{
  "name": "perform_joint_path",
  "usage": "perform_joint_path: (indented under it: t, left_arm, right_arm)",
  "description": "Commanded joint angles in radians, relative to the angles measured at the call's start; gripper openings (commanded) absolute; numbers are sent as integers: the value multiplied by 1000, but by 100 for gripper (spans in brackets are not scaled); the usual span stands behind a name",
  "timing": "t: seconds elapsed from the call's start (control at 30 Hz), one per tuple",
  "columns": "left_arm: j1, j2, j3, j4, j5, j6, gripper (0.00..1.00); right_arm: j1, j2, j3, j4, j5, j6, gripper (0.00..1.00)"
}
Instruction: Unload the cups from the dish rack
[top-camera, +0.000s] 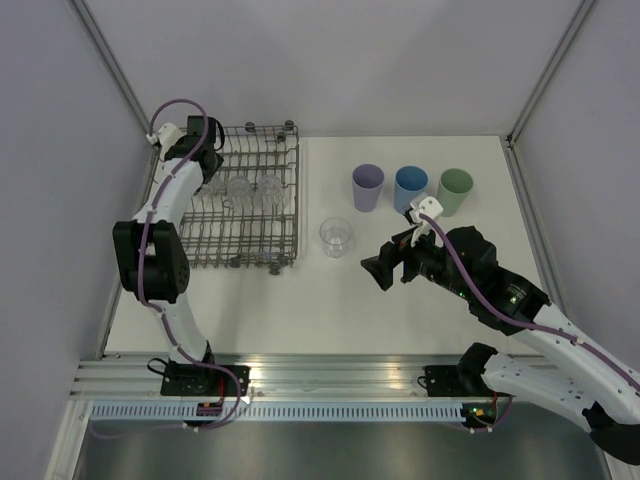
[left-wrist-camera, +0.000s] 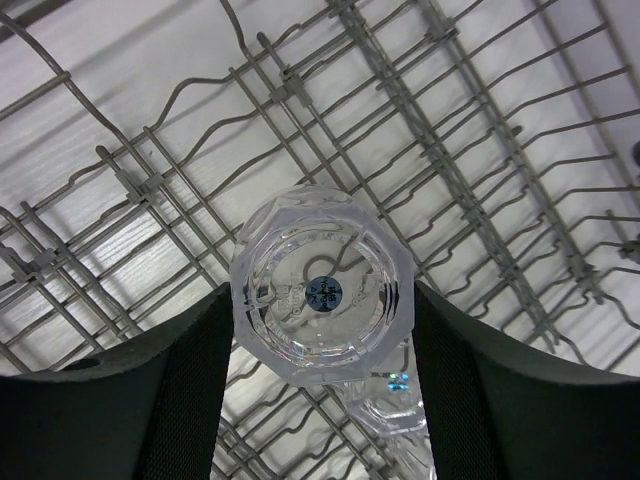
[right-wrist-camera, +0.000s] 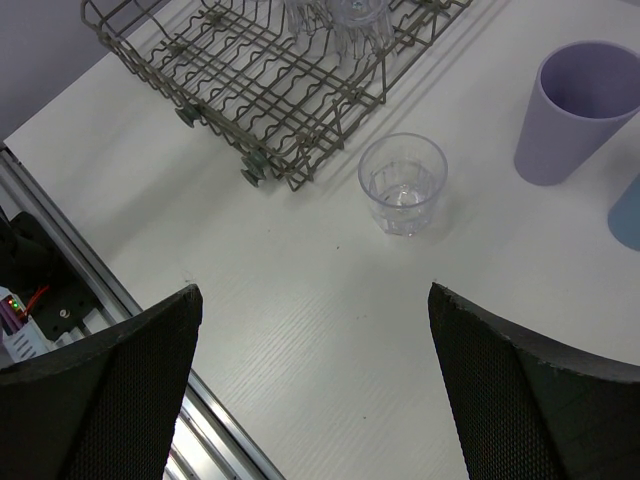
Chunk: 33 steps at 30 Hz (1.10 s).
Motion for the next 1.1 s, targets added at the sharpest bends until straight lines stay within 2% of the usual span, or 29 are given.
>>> perform_joint_path:
  t: [0.0,0.2,0.4,0.57,0.67,0.73,0.83,0.87,0.97,1.07]
  left_arm:
    - [5,-118,-3,19,-32,13,2]
    - [5,-259,-43,19,-26,45,2]
    - [4,-445,-118,73,111,85,2]
    - [4,-607,-234,163,365,77,2]
    - [4,-719,-334,286,569,34,2]
    - [2,-780,-397,368,697,1,2]
    - [-2,-817,-452,450,839,-67,2]
    - [-2,-840,-469,476,877,-101,2]
    - [-7,-884,-535,584,991,-195,2]
    - [-7,-912,-592,686,1094,-292,2]
  right_arm:
    - [3,-17,14,32,-11,-3,98]
    - [3,-13,20,43,3,8,98]
    - [3,-6,15,78,108,79,98]
    - [4,61,51,100,113,196,98]
    - [1,102,77,159,11,291,98]
    - [1,119,80,247,-86,345,98]
    - [3,135,58,386,-152,445,98]
    - [3,136,49,465,-160,464,97]
    - [1,149,28,566,-160,516,97]
    - [-2,155,35,610,-157,533,96]
